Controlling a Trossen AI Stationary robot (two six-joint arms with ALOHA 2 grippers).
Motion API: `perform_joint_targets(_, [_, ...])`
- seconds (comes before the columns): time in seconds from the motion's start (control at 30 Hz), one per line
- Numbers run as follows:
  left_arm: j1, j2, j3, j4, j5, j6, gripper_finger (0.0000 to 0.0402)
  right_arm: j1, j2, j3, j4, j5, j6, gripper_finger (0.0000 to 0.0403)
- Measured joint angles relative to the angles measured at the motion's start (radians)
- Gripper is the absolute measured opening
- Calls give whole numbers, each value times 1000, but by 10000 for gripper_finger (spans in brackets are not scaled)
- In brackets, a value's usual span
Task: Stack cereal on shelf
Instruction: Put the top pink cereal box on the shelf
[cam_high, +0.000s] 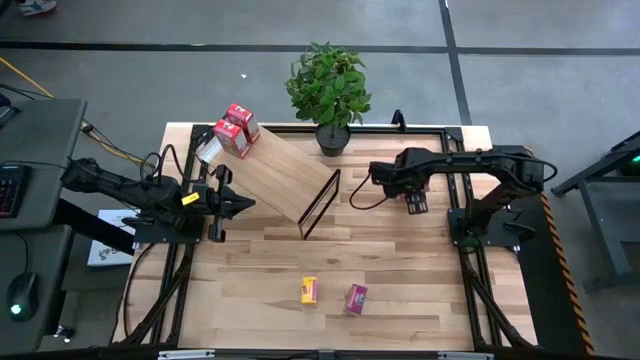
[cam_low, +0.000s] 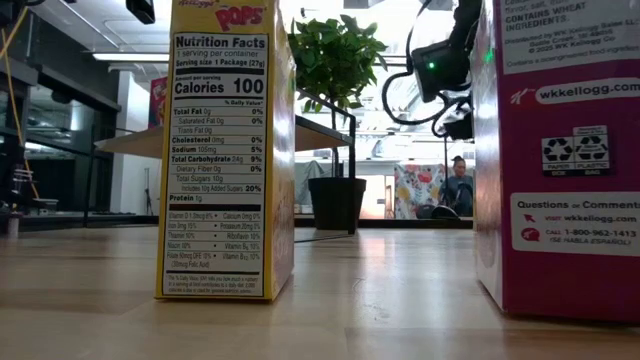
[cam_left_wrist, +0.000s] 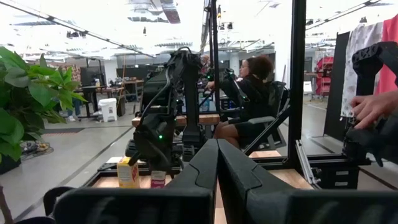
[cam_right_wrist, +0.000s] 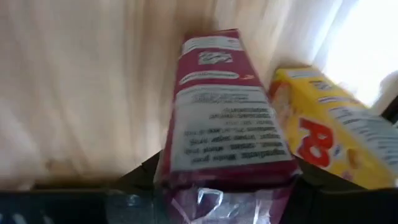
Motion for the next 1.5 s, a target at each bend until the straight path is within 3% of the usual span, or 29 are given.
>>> perform_joint_targets(0.33, [0, 0, 0, 3, -14, 19, 1, 38, -11, 242, -200, -313, 265, 154])
perform_joint_targets(0.67, [0, 0, 0, 4, -14, 17, 1, 197, -16, 651, -157, -382, 497, 145])
perform_joint_targets(0.77, [0, 0, 0, 10, -14, 17, 1, 246, -16, 761, -32, -355, 568, 145])
perform_joint_targets(0.97, [0, 0, 0, 18, -15, 18, 1, 309, 38, 891, 175, -184, 545, 145])
perform_joint_targets(1.1, [0, 0, 0, 40, -16, 18, 1, 297, 171, 987, 183, -171, 515, 145])
perform_joint_targets(1.37, [0, 0, 0, 40, -16, 30, 1, 214, 478, 1310, 143, -162, 427, 145])
perform_joint_targets(1.5, [0, 0, 0, 38, -16, 34, 1, 161, 495, 1250, 240, -164, 456, 145])
